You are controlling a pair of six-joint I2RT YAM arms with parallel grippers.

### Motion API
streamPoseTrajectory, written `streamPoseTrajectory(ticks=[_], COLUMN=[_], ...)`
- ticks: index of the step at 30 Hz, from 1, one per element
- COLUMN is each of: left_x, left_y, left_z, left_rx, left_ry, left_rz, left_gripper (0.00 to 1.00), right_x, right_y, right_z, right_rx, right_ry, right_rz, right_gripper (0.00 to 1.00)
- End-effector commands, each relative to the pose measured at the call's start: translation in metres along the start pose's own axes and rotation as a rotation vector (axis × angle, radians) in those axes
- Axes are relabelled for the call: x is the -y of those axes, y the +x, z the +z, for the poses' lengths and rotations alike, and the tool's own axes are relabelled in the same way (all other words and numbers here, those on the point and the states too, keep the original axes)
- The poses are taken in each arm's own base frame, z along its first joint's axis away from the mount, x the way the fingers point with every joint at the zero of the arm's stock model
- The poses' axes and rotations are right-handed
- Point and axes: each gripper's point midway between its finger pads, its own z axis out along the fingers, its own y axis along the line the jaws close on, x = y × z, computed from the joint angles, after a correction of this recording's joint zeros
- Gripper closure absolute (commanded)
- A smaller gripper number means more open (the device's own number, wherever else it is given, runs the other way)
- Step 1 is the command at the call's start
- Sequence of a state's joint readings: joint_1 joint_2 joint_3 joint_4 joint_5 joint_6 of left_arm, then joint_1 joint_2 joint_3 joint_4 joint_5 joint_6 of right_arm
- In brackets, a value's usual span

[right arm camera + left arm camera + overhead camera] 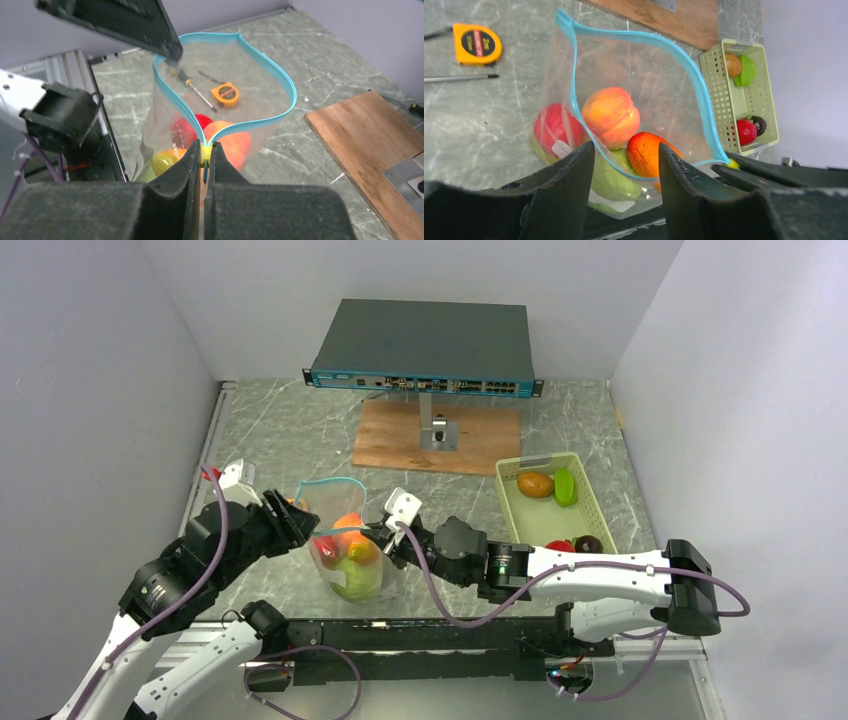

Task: Place the food in the zip-top bag and seal the zipper
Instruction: Adjust the zipper food storage bag at the center of the board.

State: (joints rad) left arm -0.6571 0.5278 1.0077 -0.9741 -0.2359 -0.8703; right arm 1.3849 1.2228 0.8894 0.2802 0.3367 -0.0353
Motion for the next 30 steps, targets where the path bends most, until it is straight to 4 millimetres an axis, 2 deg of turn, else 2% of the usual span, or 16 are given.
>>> streamPoseTrajectory(ticks=[1, 3, 6, 9, 11, 13, 15, 20, 23, 30], left_x=[0.006, 0.009, 0.019, 0.051, 0.073, 0.091, 0.097, 0.083, 0.070, 0.050], left_y=[-0.019, -0.020, -0.028, -0.031, -0.023, -0.006, 0.009, 0.036, 0.052, 0.072], left_z=[-0.015, -0.018, -0.027, -0.036, -0.039, -0.042, -0.036, -0.001, 0.012, 0.023], left_rx=[0.036, 0.014, 0.011, 0.069, 0.111, 0.094, 0.033, -0.152, -0.205, -0.205], left_ry=[0.038, 0.061, 0.124, 0.335, 0.507, 0.678, 0.750, 0.710, 0.698, 0.670], left_rz=[0.235, 0.356, 0.541, 0.751, 0.893, 0.999, 1.037, 1.031, 1.018, 0.958], left_gripper=[0.42, 0.40, 0.43, 0.42, 0.38, 0.33, 0.34, 0.41, 0.45, 0.44], right_x=[-0.008, -0.009, -0.010, -0.011, -0.010, -0.009, -0.008, -0.007, -0.006, -0.004], right_y=[0.003, 0.005, 0.010, 0.008, 0.007, 0.006, 0.006, 0.006, 0.008, 0.005], right_z=[-0.002, -0.001, -0.001, -0.003, -0.003, -0.002, -0.002, -0.003, -0.003, -0.006], right_rx=[-0.019, -0.020, -0.039, -0.037, -0.038, -0.046, -0.050, -0.054, -0.058, -0.058], right_ry=[-0.103, -0.116, -0.132, -0.147, -0.151, -0.153, -0.152, -0.152, -0.149, -0.142], right_rz=[-0.015, -0.015, -0.030, -0.039, -0.041, -0.046, -0.048, -0.040, -0.041, -0.052], right_gripper=[1.00, 1.00, 1.00, 1.00, 1.00, 1.00, 1.00, 1.00, 1.00, 1.00])
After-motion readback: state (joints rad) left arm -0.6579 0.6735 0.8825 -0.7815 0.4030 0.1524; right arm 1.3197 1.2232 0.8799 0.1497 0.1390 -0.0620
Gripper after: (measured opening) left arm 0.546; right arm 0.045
